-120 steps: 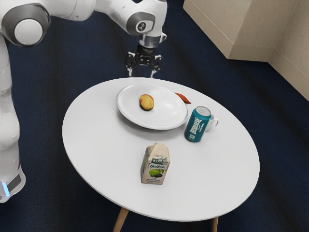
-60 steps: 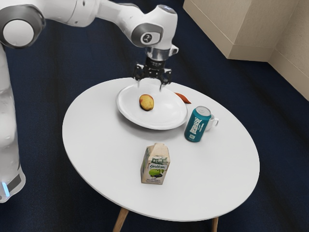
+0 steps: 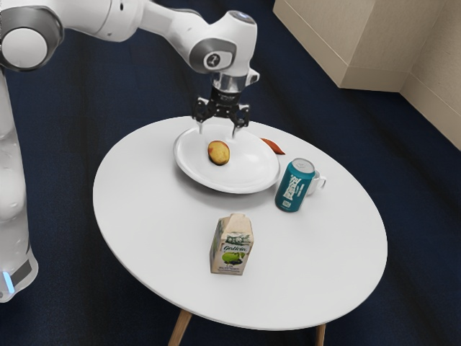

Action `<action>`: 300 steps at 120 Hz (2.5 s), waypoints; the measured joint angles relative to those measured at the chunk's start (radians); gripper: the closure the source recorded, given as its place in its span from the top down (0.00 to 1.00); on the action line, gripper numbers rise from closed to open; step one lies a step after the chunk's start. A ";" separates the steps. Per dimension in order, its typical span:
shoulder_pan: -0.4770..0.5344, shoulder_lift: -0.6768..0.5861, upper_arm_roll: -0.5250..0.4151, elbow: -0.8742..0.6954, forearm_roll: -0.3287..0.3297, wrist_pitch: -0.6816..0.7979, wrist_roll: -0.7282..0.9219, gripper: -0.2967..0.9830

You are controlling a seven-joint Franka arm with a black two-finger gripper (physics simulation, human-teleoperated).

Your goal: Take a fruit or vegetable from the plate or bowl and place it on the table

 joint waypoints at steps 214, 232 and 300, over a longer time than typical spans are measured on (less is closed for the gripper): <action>0.000 -0.062 -0.103 -0.060 -0.013 0.010 0.052 0.50; -0.005 -0.135 -0.164 -0.092 -0.014 -0.009 0.064 0.50; -0.005 -0.235 -0.345 -0.165 -0.049 -0.056 0.094 0.50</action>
